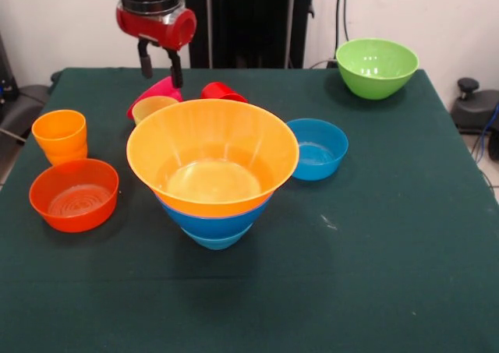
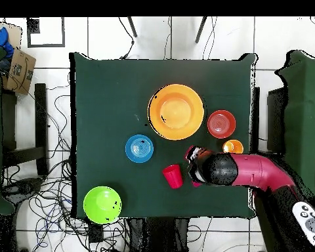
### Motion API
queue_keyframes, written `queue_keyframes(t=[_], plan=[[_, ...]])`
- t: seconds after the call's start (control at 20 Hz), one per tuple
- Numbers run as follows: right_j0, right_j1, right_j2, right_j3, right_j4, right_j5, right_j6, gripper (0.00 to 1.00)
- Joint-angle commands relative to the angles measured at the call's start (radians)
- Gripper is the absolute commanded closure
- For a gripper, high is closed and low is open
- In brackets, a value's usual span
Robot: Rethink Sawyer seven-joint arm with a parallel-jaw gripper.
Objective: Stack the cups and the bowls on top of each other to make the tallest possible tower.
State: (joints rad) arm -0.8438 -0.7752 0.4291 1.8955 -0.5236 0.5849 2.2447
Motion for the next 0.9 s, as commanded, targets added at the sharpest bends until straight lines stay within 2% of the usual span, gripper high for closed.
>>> queue_keyframes(t=[0.05, 0.3, 0.65, 0.9], plan=[[-0.046, 0.134, 0.105, -0.153, -0.112, 0.13, -0.389, 0.0], [-0.078, 0.169, 0.125, -0.198, -0.135, 0.173, -0.445, 0.0], [-0.105, 0.166, 0.141, -0.217, -0.133, 0.213, -0.507, 0.0], [-0.102, 0.135, 0.136, -0.194, -0.112, 0.227, -0.496, 0.0]])
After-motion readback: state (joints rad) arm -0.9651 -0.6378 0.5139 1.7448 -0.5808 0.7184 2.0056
